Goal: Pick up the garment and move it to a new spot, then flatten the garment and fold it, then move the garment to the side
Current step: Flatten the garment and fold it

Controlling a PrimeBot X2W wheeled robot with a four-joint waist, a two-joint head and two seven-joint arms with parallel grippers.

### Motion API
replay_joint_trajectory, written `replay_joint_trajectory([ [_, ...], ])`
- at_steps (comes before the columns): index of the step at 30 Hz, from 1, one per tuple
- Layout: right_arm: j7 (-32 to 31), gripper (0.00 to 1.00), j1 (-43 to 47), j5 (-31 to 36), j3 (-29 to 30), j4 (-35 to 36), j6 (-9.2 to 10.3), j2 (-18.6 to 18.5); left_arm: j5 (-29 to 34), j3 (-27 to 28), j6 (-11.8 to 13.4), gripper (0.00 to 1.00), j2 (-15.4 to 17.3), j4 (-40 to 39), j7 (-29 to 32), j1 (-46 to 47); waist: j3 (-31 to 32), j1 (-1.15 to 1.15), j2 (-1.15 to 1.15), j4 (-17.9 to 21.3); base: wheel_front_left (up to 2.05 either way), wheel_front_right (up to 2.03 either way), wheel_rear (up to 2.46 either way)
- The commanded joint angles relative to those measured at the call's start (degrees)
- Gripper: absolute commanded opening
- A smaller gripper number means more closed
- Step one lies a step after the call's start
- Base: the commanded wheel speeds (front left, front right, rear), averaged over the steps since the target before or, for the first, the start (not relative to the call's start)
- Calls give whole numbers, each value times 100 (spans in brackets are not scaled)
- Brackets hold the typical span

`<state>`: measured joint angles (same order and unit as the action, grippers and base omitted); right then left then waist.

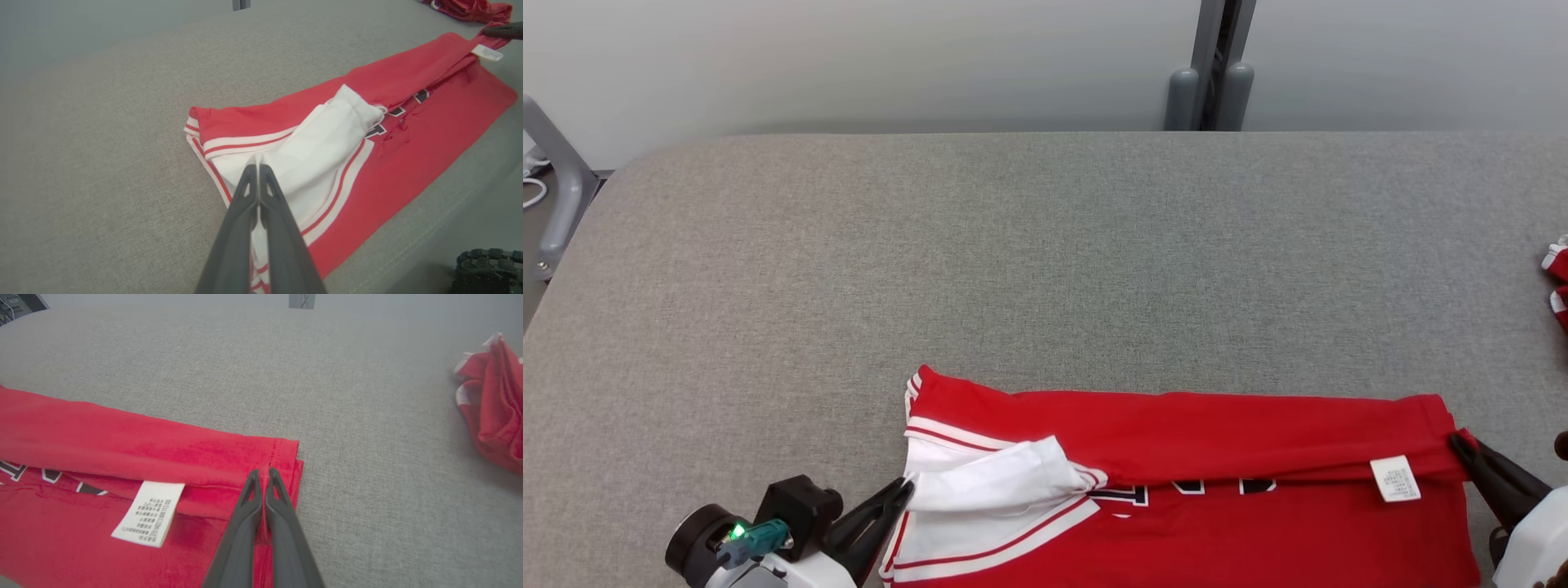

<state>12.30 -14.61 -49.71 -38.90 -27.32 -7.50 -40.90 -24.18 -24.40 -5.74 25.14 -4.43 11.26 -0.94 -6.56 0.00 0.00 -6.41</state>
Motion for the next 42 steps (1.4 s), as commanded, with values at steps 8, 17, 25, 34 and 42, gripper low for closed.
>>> replay_joint_trajectory([
  [8,-596,100,232,-666,-360,528,2,-519,-213,-141,-66,11,218,-75,435,-151,24,0,0,34,0,0,0],
  [17,-725,100,124,-908,-32,460,2,-794,-176,-40,96,100,286,-205,482,-47,88,0,0,75,0,0,0],
  [25,191,100,-144,-41,794,114,2,-94,-325,442,605,100,-384,-65,-513,389,157,0,0,143,0,0,0],
  [34,290,100,349,1299,2256,525,2,1196,-328,796,920,100,-1160,668,-2072,762,246,0,0,275,0,0,0],
  [42,292,100,946,2155,3212,947,2,2114,-234,982,768,100,-1602,1221,-2629,698,257,0,0,361,0,0,0],
])
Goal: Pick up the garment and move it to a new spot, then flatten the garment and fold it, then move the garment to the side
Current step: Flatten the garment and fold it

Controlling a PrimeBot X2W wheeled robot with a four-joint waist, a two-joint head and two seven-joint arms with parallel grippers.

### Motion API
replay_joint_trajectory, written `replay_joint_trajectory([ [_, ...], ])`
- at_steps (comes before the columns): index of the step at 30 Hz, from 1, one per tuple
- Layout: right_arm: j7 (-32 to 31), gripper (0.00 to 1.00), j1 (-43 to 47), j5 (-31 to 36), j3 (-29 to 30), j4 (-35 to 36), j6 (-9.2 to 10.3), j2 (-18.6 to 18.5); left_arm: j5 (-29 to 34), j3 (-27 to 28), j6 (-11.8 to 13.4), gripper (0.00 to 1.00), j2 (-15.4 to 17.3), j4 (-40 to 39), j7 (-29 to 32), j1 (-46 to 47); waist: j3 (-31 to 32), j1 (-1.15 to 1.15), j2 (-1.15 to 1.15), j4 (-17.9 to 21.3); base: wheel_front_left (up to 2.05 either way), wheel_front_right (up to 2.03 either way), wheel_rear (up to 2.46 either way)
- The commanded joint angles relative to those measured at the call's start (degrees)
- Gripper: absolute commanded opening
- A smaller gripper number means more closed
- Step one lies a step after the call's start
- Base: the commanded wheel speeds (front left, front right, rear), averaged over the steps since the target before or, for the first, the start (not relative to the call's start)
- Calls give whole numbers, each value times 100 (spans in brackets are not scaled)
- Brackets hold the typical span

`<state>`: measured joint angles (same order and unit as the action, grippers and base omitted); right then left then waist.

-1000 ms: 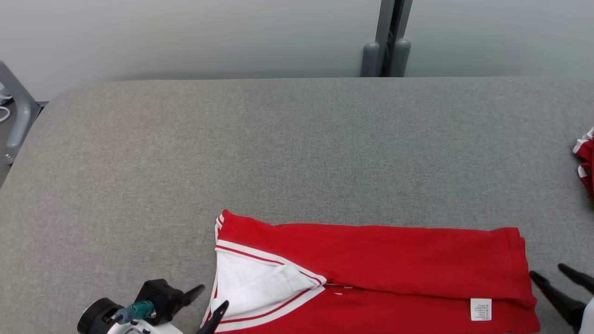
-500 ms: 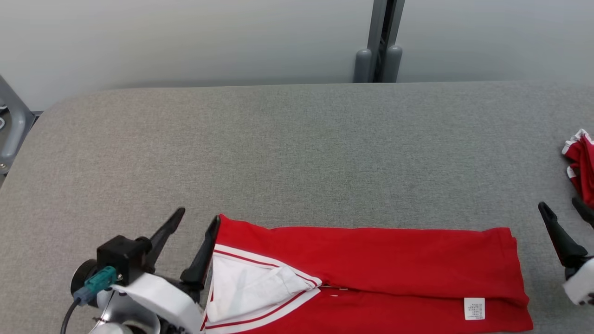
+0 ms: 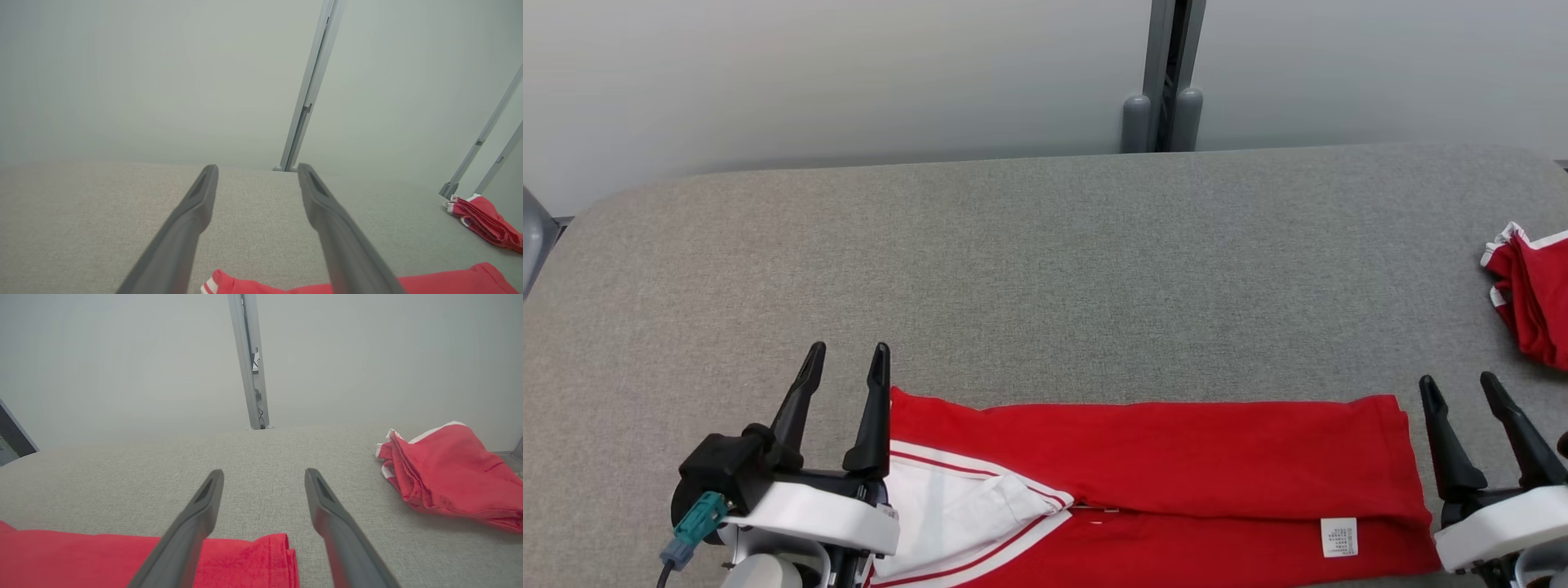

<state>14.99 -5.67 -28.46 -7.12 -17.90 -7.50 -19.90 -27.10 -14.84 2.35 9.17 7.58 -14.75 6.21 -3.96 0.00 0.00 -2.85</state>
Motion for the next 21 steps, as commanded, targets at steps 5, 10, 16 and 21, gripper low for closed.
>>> replay_joint_trajectory([
  [5,24,100,242,293,194,19,2,317,385,282,-209,100,-259,157,-43,-185,-42,0,0,15,0,0,0],
  [10,24,100,254,331,281,-67,2,415,637,509,-400,100,-433,211,-44,-242,-97,0,0,-11,0,0,0],
  [16,24,100,229,229,397,-496,2,498,906,609,-584,100,-537,282,-46,-152,-167,0,0,-75,0,0,0],
  [21,24,100,120,-33,372,-1013,2,615,1036,664,-667,100,-570,314,-46,-99,-225,0,0,-126,0,0,0],
])
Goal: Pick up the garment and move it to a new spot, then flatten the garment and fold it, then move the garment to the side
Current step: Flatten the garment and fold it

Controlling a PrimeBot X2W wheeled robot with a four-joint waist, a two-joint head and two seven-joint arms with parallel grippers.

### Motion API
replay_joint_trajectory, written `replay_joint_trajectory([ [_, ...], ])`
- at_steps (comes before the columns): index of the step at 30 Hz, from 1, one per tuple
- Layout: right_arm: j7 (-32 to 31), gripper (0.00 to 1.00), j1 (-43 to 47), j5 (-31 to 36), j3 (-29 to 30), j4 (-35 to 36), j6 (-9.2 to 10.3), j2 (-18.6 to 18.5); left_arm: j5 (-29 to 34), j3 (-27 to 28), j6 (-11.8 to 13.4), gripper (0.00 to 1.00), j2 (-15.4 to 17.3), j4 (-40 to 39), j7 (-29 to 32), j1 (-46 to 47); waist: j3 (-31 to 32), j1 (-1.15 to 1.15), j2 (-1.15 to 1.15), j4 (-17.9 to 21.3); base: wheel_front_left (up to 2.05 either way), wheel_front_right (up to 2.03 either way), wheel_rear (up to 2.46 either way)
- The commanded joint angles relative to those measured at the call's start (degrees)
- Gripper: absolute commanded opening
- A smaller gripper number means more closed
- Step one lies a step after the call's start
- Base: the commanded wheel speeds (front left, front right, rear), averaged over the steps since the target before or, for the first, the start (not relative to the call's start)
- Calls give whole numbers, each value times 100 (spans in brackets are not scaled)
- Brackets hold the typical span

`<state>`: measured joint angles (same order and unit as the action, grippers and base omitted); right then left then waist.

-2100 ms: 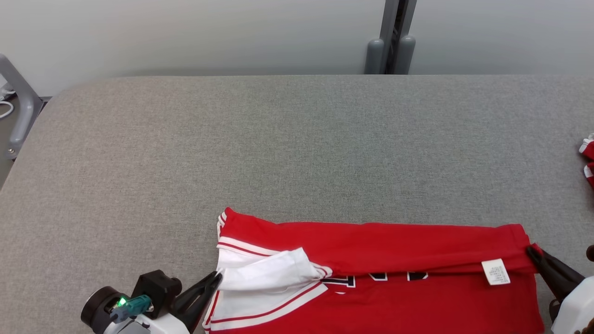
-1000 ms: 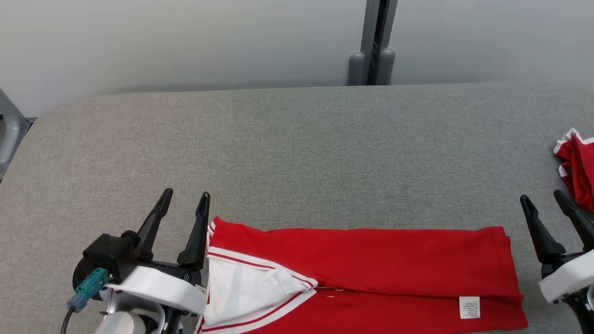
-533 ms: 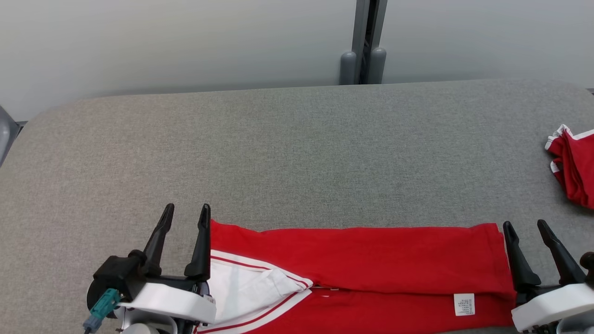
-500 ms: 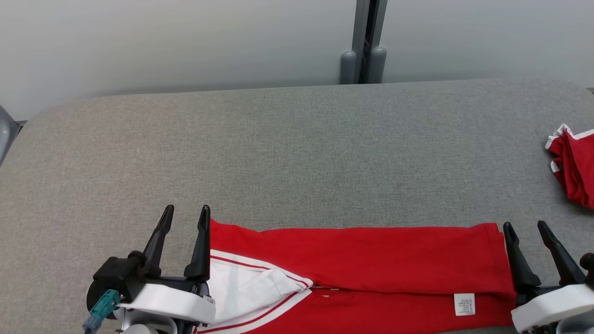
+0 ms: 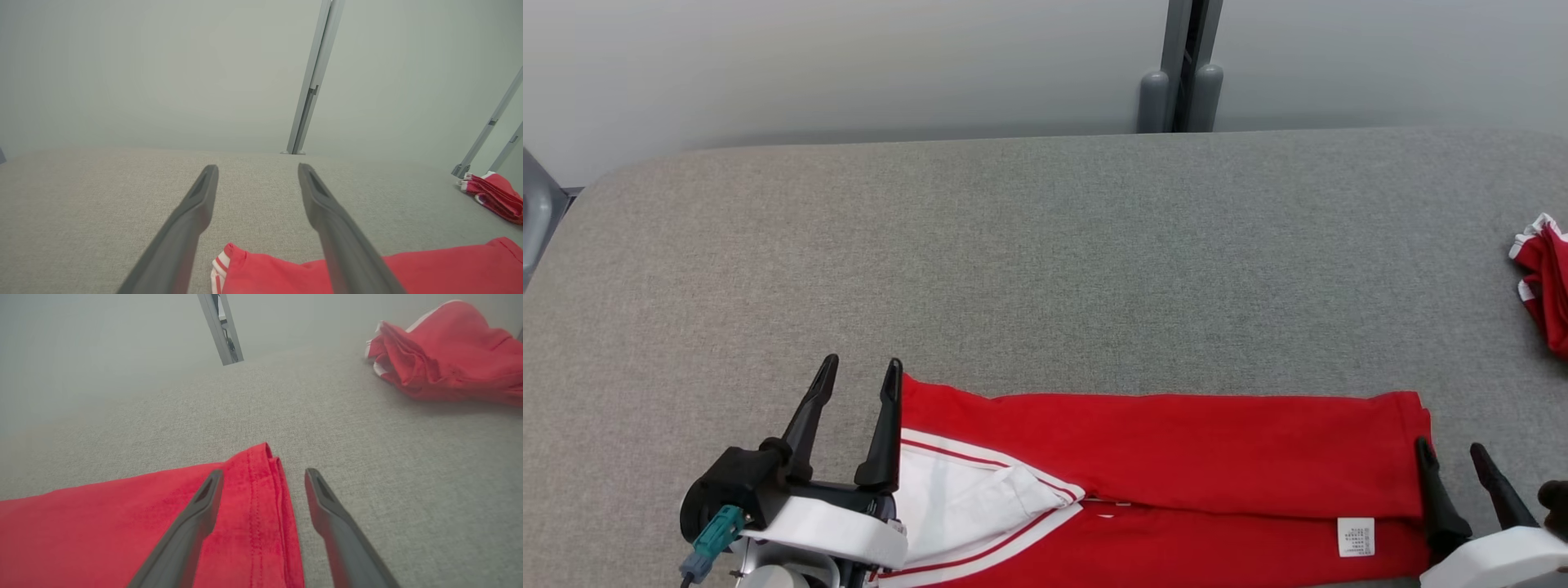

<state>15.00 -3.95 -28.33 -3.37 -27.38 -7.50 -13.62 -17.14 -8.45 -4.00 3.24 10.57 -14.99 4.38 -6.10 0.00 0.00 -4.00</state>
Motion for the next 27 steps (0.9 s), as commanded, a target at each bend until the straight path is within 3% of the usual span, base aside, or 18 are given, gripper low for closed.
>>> replay_joint_trajectory([
  [1,23,100,-69,-88,-45,-175,2,-12,69,31,-47,100,17,22,-23,92,-28,0,0,-22,0,0,0],
  [14,11,100,-419,-822,-452,-1369,2,12,292,94,-160,100,-12,46,-22,122,-89,0,0,-147,0,0,0],
  [20,-4,100,-502,-1030,-802,-1549,1,53,341,132,-186,100,-17,24,-23,134,-105,0,0,-153,0,0,0],
  [21,-5,89,-520,-1066,-866,-1560,1,52,349,139,-190,100,-18,20,-23,138,-110,0,0,-151,0,0,0],
  [22,-8,36,-539,-1109,-922,-1567,1,47,351,146,-185,100,-17,18,-23,140,-117,0,0,-149,0,0,0],
  [23,-11,7,-556,-1144,-973,-1568,1,33,355,153,-186,100,-18,15,-23,146,-123,0,0,-146,0,0,0],
  [24,-11,0,-571,-1162,-1013,-1559,1,11,357,160,-189,100,-18,10,-23,151,-129,0,0,-143,0,0,0],
  [27,-9,0,-656,-1193,-989,-1487,2,-91,347,179,-191,100,-19,2,-23,175,-158,0,0,-137,0,0,0],
])
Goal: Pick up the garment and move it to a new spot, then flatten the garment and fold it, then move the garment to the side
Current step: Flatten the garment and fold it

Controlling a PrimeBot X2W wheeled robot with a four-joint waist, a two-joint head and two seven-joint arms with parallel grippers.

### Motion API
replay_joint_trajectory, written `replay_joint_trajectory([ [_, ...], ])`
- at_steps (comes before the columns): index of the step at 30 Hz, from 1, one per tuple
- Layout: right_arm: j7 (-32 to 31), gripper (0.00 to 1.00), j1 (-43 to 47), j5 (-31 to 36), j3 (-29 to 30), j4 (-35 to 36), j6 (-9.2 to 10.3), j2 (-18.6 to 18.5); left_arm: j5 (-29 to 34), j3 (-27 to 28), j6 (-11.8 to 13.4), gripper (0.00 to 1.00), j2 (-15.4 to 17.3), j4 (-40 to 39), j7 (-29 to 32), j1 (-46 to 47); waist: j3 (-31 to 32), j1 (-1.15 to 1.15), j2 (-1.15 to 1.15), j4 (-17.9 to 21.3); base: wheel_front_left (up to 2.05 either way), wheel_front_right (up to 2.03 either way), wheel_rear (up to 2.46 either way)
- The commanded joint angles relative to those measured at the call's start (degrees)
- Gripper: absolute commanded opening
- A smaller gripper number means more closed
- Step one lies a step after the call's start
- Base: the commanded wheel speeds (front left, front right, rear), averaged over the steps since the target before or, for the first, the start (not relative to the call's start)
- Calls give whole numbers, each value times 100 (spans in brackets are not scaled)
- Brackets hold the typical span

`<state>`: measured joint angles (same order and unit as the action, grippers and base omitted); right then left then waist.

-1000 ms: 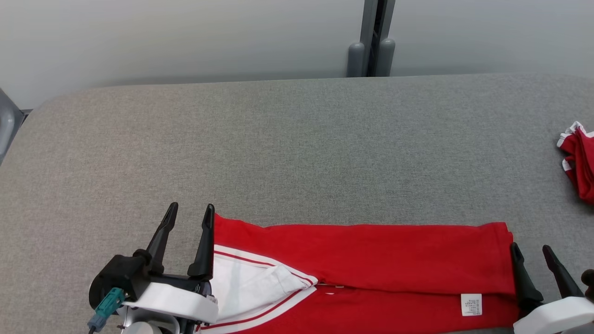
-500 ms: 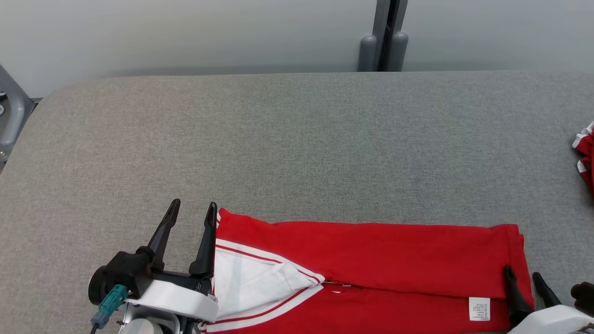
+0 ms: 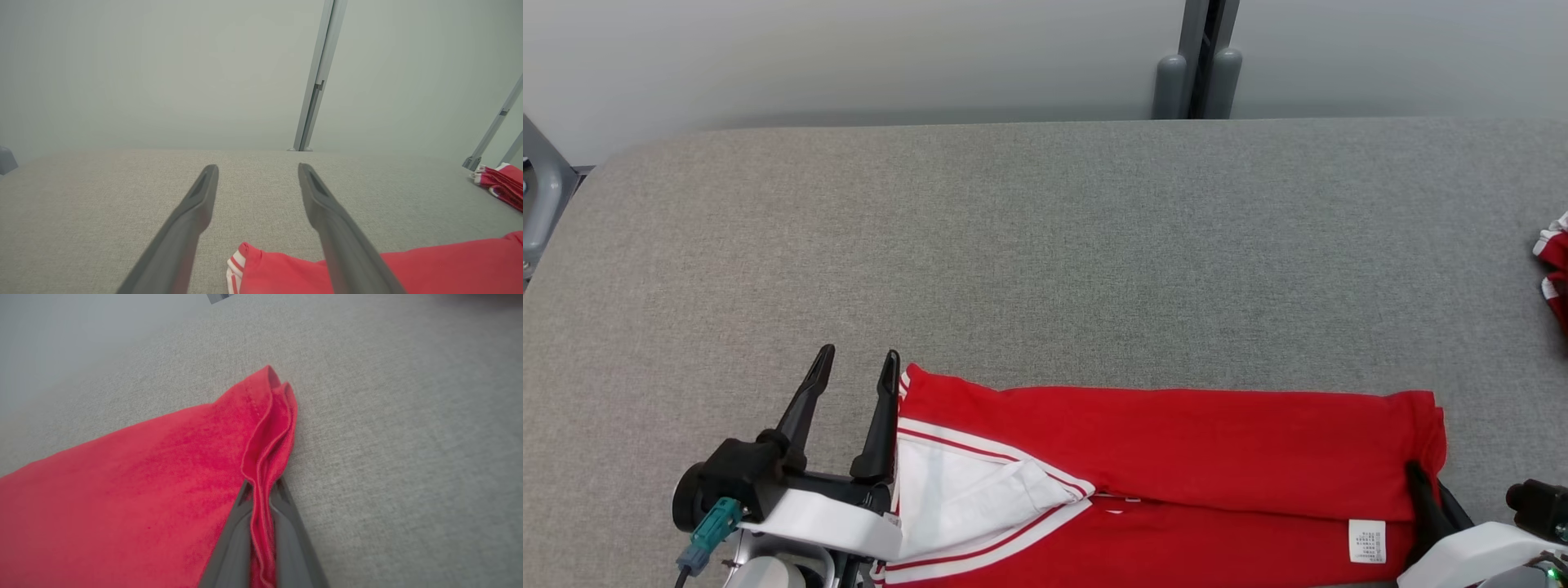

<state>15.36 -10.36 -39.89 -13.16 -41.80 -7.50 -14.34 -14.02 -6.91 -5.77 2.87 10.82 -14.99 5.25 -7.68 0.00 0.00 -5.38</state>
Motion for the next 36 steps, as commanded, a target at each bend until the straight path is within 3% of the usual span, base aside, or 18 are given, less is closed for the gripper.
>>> replay_joint_trajectory([
  [1,-36,0,-38,-37,22,-12,2,-46,29,27,-14,100,16,-20,-23,98,-7,0,0,2,0,0,0],
  [9,-24,0,-148,132,338,58,4,-365,-71,-7,14,100,15,6,-23,134,-24,0,0,17,0,0,0],
  [16,-24,0,-345,214,501,-239,4,-862,-90,-30,34,100,14,26,-23,127,19,0,0,42,0,0,0],
  [23,-54,0,-456,-37,161,-333,3,-1056,-161,-37,70,100,15,53,-23,23,161,0,0,108,0,0,0],
  [31,-874,0,-308,-668,-727,588,2,-1119,-356,29,135,100,15,130,-23,-174,555,0,0,452,0,0,0],
  [36,-1364,0,-222,-1226,-860,1390,1,-1019,-433,82,178,100,18,131,-23,-271,727,0,0,594,0,0,0],
])
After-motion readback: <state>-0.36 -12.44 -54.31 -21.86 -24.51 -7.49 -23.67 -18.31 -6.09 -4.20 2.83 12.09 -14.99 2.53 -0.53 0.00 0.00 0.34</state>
